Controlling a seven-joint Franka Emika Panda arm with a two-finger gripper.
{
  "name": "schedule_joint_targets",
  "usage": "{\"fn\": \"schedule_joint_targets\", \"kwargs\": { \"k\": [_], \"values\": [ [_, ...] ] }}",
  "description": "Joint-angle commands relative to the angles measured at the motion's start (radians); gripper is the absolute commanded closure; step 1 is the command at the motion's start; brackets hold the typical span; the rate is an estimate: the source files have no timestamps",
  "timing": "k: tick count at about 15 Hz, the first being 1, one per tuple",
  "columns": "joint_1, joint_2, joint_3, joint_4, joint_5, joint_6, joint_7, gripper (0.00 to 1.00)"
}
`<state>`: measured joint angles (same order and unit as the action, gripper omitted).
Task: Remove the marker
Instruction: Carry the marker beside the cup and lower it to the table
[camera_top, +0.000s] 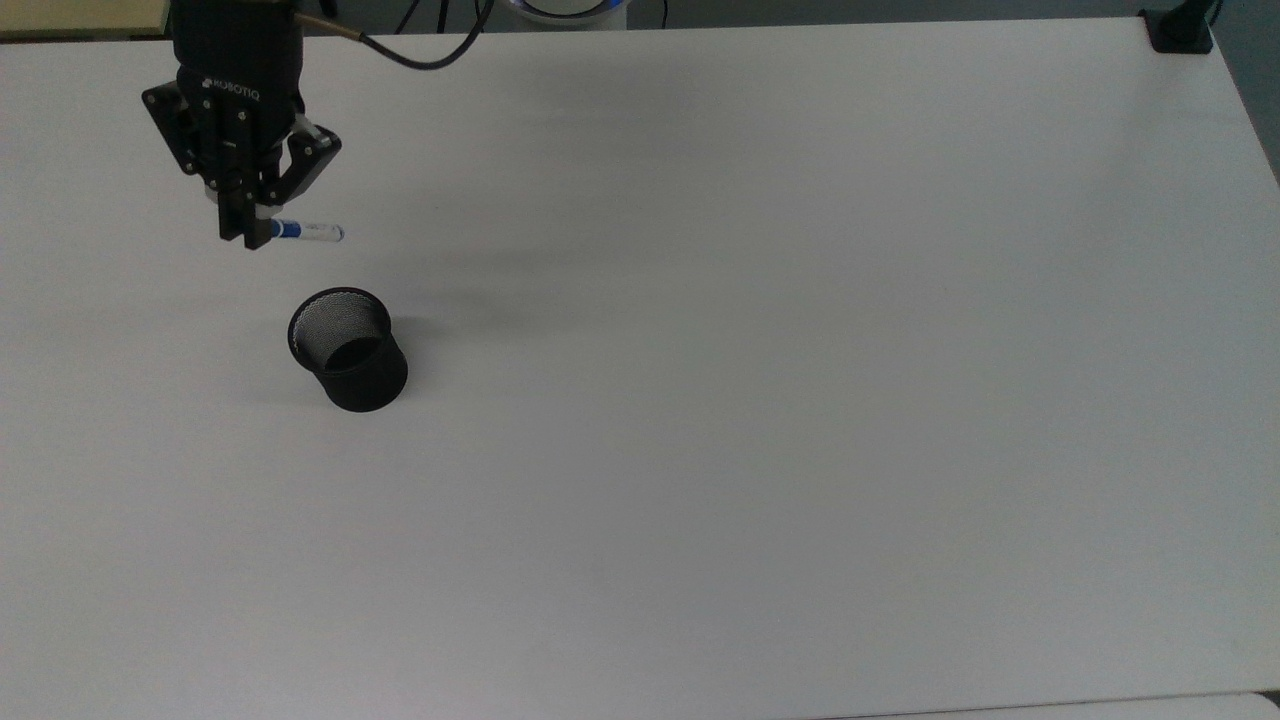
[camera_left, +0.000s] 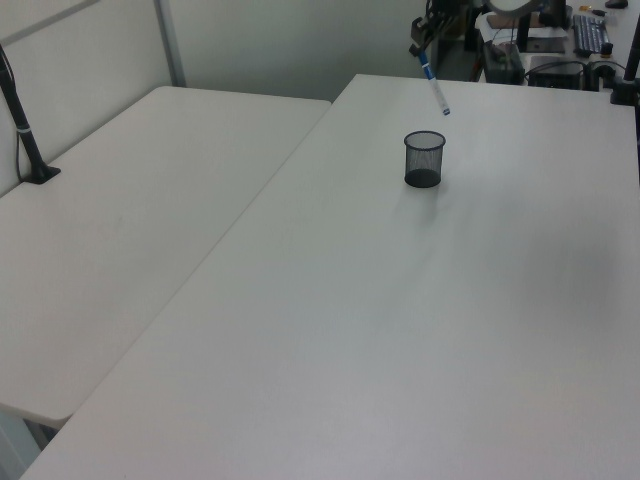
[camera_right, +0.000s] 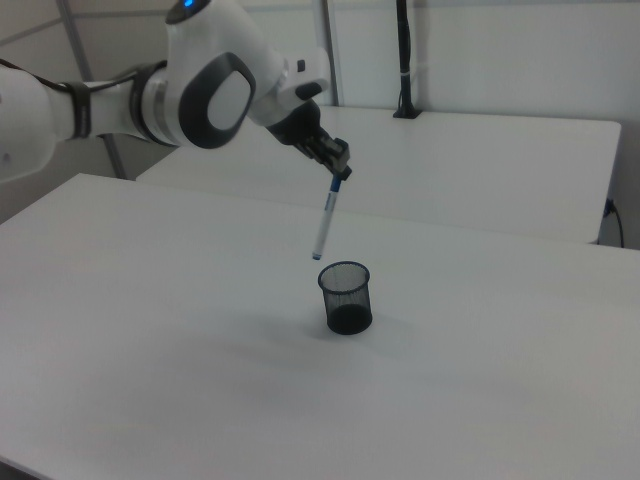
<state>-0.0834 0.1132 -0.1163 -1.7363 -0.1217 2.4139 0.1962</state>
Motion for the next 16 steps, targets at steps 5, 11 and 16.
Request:
{"fn": "schedule_joint_targets", "kwargs": {
  "k": [5,11,16],
  "values": [
    [0.089,0.121,0.073,-0.023,0.008,-0.115,-0.067,0.98],
    [0.137,0.275,0.083,0.004,0.005,-0.102,-0.063,0.98],
    [0.142,0.35,0.083,0.053,0.005,-0.064,-0.055,0.98]
  ]
}}
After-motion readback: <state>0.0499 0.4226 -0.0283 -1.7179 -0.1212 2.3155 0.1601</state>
